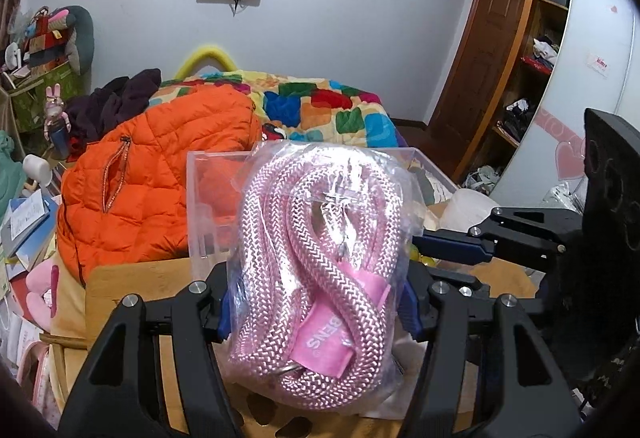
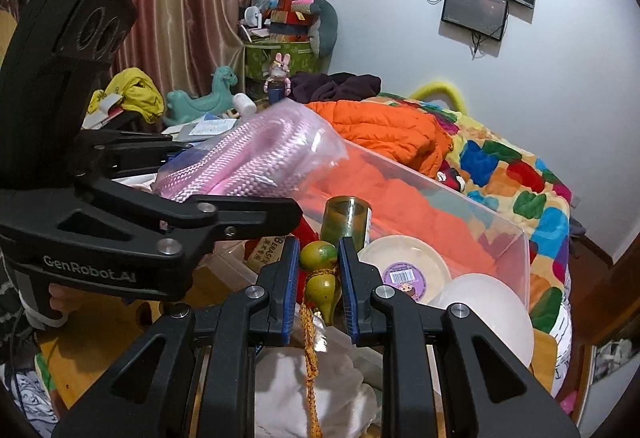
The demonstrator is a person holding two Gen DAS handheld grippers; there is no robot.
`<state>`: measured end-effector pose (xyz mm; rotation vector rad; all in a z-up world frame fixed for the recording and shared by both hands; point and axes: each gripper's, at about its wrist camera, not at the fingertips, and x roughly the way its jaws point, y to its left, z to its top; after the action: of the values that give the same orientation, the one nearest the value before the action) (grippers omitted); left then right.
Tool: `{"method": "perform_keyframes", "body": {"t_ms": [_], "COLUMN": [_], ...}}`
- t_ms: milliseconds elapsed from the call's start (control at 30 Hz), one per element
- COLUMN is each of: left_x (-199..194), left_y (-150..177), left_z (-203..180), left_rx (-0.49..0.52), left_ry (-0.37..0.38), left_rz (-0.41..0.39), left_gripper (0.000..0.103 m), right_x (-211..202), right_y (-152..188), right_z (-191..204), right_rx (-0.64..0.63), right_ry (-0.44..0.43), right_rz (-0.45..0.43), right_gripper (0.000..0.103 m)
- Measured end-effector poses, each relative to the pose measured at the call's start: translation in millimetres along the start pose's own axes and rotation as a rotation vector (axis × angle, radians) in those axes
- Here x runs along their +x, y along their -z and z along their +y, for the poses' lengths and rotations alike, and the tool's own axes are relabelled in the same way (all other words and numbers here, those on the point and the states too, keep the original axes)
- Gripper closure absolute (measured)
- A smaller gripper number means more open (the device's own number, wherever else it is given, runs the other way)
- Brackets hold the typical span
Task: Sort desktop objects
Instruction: 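Carry the rope bag and gourd over the clear box and open both grippers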
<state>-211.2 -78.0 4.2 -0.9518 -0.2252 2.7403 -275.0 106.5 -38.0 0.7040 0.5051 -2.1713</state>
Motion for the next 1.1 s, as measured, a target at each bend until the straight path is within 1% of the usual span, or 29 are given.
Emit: {"method": "perform_keyframes", "body": {"t_ms": [100, 167, 200, 233, 467, 533, 567, 600, 700, 867, 900, 1033, 1100], "left_x": [-0.3, -1.9, -2.2, -3.1, -3.4, -3.7, -4.7, -4.8, -2.6, 0.7, 0.8, 4.7, 8.0], "left_y": [0.3, 0.6, 0.5, 0.4, -6.5, -9.8, -11.0, -12.8, -16.4, -20.7, -23.6, -33.3, -36.8], "left_z": [0.2, 0.1, 0.4, -0.1, -5.2, -7.2, -8.1, -9.6, -11.5, -8.4, -8.3, -6.3, -6.1], "left_rx": [-0.012, -0.018, -0.020, -0.021, -0.020, -0.016, -0.013, -0.008, -0.004, -0.026, -0.026, -0.024, -0.012], "left_ry": [0.015, 0.026, 0.026, 0.027, 0.050, 0.055, 0.051, 0.047, 0.033, 0.007, -0.008, -0.043, -0.078], "left_rz": [0.006, 0.006, 0.006, 0.007, 0.016, 0.013, 0.006, 0.006, 0.009, 0.026, 0.019, 0.015, 0.016], "left_gripper": [0.041, 0.041, 0.041, 0.041, 0.040, 0.036, 0.034, 0.033, 0.033, 0.033, 0.033, 0.033, 0.033], "right_x": [1.1, 0.8, 0.5, -0.6, -22.0, -31.9, -38.9, -43.7, -58.0, -74.5, -76.6, -78.7, -80.6], "right_y": [1.1, 1.3, 1.1, 0.9, 0.3, 1.9, 4.0, 5.2, 12.4, 27.2, 32.3, 46.7, 53.3], "right_z": [6.8, 9.1, 9.2, 9.6, 10.6, 10.5, 8.8, 8.1, -1.1, -15.4, -19.7, -27.9, -28.9], "right_rx": [-0.030, -0.038, -0.034, -0.030, -0.019, -0.015, -0.009, -0.005, 0.022, 0.091, 0.115, 0.178, 0.200], "right_ry": [0.037, 0.034, 0.026, 0.022, 0.011, 0.010, 0.015, 0.017, 0.029, 0.040, 0.036, 0.027, 0.018], "right_rz": [0.007, 0.009, 0.010, 0.009, -0.030, -0.042, -0.050, -0.052, -0.057, -0.046, -0.040, -0.019, -0.015], "right_gripper": [0.084, 0.078, 0.073, 0.071, 0.071, 0.071, 0.071, 0.069, 0.063, 0.060, 0.058, 0.057, 0.057]}}
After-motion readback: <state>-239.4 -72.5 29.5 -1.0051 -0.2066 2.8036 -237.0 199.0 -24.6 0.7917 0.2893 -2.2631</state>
